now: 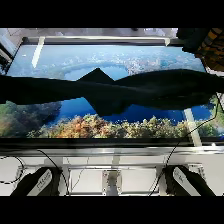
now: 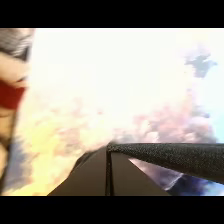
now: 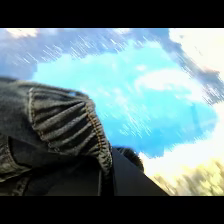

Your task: Fold the clothes and pants, and hang the long-sleeved shirts on hangers.

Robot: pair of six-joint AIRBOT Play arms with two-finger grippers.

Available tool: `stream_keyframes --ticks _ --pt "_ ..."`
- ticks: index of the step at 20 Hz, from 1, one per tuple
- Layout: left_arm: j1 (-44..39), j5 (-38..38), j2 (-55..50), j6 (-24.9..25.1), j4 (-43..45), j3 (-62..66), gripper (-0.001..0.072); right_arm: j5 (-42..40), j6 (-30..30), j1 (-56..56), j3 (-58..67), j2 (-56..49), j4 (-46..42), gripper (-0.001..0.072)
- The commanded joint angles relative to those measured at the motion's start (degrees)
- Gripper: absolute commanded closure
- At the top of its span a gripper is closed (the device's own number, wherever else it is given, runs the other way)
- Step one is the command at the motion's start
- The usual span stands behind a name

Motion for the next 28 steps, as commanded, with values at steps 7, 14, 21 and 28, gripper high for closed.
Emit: stream_keyframes --ticks 7,14,21,28 --pt "0.7 -22.4 1.7 3.1 -0.4 -3.0 0.0686 22.0 -5.3 -8.7 -6.3 1.7 0.3 0.0679" --pt "0.6 -23.8 1.5 6.3 -0.5 -26.5 0.0677 24.6 -6.7 -8.7 -26.7 1.7 1.3 0.0486" --pt "-4.8 -18.2 5.6 8.8 -1.1 -31.0 0.0335 12.2 -10.4 -8.7 -26.3 1.3 7.3 0.0363" --pt "-2.0 -7.1 1.0 4.2 -7.8 -31.0 0.0334 -3.0 -10.8 -8.7 -26.3 -9.4 7.7 0.0191"
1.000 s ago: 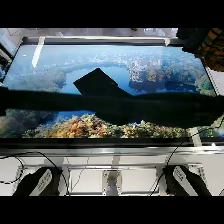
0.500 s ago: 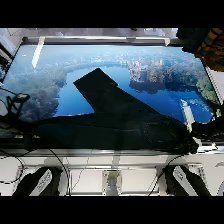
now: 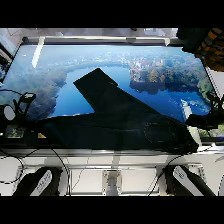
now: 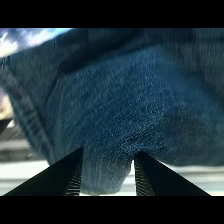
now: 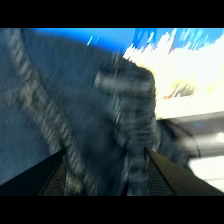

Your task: Fold the clothes and pants, and hang the long-sleeved shirts on hangers.

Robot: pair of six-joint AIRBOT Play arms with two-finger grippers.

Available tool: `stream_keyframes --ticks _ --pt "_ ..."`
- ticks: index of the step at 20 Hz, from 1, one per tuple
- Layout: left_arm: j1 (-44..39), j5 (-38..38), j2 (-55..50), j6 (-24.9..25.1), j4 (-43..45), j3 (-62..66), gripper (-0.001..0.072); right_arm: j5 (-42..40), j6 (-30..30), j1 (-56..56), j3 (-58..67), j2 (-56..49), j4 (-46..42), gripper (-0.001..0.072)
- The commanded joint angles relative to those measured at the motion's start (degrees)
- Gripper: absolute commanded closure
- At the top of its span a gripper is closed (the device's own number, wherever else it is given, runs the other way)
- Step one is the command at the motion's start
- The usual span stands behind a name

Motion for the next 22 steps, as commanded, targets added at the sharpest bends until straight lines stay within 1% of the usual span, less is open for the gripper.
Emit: stream_keyframes --ticks 1,4,6,8,10,11,12,13,14,17,20,21,22 --pt "2.0 3.9 -3.5 -1.2 -4.9 -0.2 0.0334 -6.7 1.2 0.0 0.0 -7.1 0.3 0.0192" --pt "4.4 3.8 -8.0 -1.4 -5.4 -0.2 0.0334 -7.0 3.6 0.0 0.0 -13.9 0.4 0.0194" --pt "5.9 3.9 -10.3 -2.1 -5.5 -0.2 0.0334 -4.7 4.1 0.0 0.0 -16.9 2.1 0.0203" --pt "6.4 3.9 -11.8 -2.3 -5.4 -0.2 0.0335 -2.5 4.0 0.0 0.0 -18.3 4.4 0.0263" --pt "6.4 3.9 -12.2 -2.3 -5.4 -0.2 0.0335 -0.1 2.1 0.0 0.0 -18.4 6.9 0.0306" --pt "6.4 4.0 -12.2 -2.3 -5.4 -0.2 0.0336 0.7 1.5 0.0 0.0 -18.4 7.5 0.0417" --pt "6.4 4.2 -12.2 -2.3 -5.4 -0.2 0.0336 0.6 1.5 0.0 0.0 -18.4 7.6 0.0551" --pt "6.4 4.3 -12.2 -2.3 -5.4 -0.2 0.0336 0.2 1.5 0.0 0.0 -18.4 7.6 0.0642" --pt "6.4 4.2 -12.2 -2.3 -5.4 -0.2 0.0337 -0.8 1.6 0.0 0.0 -18.4 7.7 0.0677" --pt "6.4 4.1 -12.2 -2.5 -5.4 -0.2 0.035 -2.6 1.6 0.0 0.2 -18.3 10.3 0.0678" --pt "6.4 3.7 -12.2 -4.0 -5.1 -0.1 0.035 1.3 1.6 0.0 4.0 -18.3 8.9 0.0676" --pt "6.4 3.7 -12.2 -4.2 -5.2 -0.1 0.035 3.4 1.6 0.0 6.1 -18.3 7.7 0.0644" --pt "6.4 3.7 -12.2 -4.2 -5.2 -0.1 0.0349 5.6 1.4 0.0 8.2 -18.3 7.2 0.0444"
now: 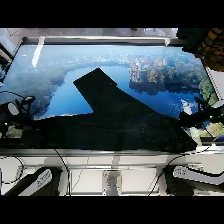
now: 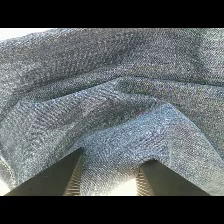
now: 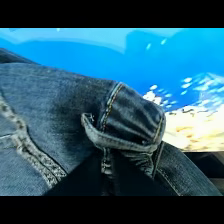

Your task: Fold the clothes and pants, and hang the long-sleeved shirts on hangers.

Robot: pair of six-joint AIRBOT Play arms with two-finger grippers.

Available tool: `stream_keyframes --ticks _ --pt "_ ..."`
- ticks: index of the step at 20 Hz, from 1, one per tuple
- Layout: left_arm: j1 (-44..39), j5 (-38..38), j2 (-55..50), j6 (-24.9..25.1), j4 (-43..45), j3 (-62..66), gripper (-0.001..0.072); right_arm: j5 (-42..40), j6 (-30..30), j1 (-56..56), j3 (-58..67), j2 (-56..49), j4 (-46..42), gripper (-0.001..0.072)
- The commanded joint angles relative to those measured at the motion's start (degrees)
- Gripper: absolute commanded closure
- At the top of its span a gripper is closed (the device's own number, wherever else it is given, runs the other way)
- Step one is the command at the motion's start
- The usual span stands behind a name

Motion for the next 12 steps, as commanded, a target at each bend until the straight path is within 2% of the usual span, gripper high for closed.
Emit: stream_keyframes --ticks 1,2,3,5,7,12 --pt "0.1 -0.1 0.0 -0.7 0.2 0.0 0.0349 6.6 -0.2 0.0 6.1 0.0 -2.5 0.0136" --pt "0.1 0.1 0.0 -0.8 0.2 0.0 0.0349 7.5 -0.1 0.0 7.8 0.0 -4.3 0.0107" --pt "0.1 0.2 0.0 -1.0 0.2 0.0 0.0348 7.4 0.4 0.0 9.1 0.0 -6.3 0.0109" --pt "0.1 0.6 0.0 -1.6 0.2 0.0 0.0348 5.6 1.0 0.0 9.5 -0.1 -7.2 0.0181" --pt "0.1 0.9 -0.1 -2.0 0.2 0.0 0.0348 4.0 1.7 0.0 9.3 -0.8 -7.0 0.0216" --pt "0.1 1.1 -0.1 -2.0 0.2 0.0 0.0348 4.3 3.8 0.0 8.3 -5.2 -7.0 0.0216"
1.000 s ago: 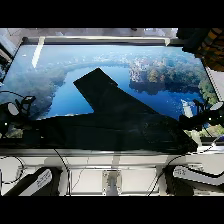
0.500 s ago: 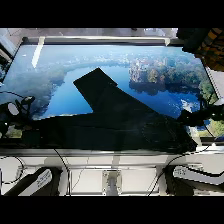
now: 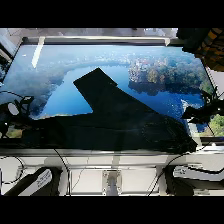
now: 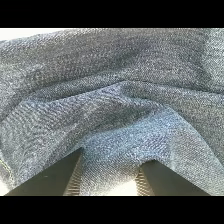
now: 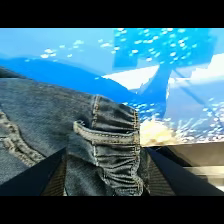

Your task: Fold the clothes and pants, and hang the long-sleeved shirts on hangers.

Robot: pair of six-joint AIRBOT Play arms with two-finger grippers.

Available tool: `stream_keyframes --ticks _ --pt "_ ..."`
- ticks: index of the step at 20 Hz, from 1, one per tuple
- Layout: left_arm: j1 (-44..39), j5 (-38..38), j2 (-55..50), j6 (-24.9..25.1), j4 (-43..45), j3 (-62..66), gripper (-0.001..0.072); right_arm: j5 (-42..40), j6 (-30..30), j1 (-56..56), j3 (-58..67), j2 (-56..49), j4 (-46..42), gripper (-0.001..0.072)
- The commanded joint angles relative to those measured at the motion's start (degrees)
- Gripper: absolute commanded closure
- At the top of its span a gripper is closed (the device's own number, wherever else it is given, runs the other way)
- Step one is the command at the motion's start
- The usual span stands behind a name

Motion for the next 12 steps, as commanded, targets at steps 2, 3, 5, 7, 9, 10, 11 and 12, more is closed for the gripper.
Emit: stream_keyframes --ticks 2,3,5,7,9,10,11,12 --pt "0.1 0.2 0.0 -0.2 0.0 0.0 0.0348 -0.3 1.6 0.0 -1.8 -3.4 -0.5 0.0216" --pt "0.1 0.2 0.0 -0.2 0.0 0.0 0.0348 -0.7 2.1 0.0 -2.7 -4.1 -0.5 0.0216" --pt "0.1 0.2 0.0 -0.2 0.0 0.0 0.0348 -2.2 3.0 0.0 -4.3 -5.3 -0.2 0.0231" --pt "0.1 0.2 0.0 -0.2 0.0 0.0 0.0348 -3.2 3.0 0.0 -5.5 -5.6 2.2 0.0282" --pt "0.1 0.3 -0.1 -0.2 0.0 0.0 0.0348 -3.2 1.7 0.0 -5.6 -5.6 5.9 0.0347" --pt "0.1 0.3 -0.1 -0.2 0.0 0.0 0.0349 -3.3 1.2 0.0 -5.6 -5.6 7.5 0.0382" --pt "0.1 0.3 -0.1 -0.2 0.0 0.0 0.0349 -3.3 0.2 0.0 -5.6 -5.6 9.0 0.0504" --pt "0.1 0.4 -0.1 -0.2 0.3 0.0 0.0349 -3.3 -0.3 0.0 -5.6 -5.6 10.2 0.0635"
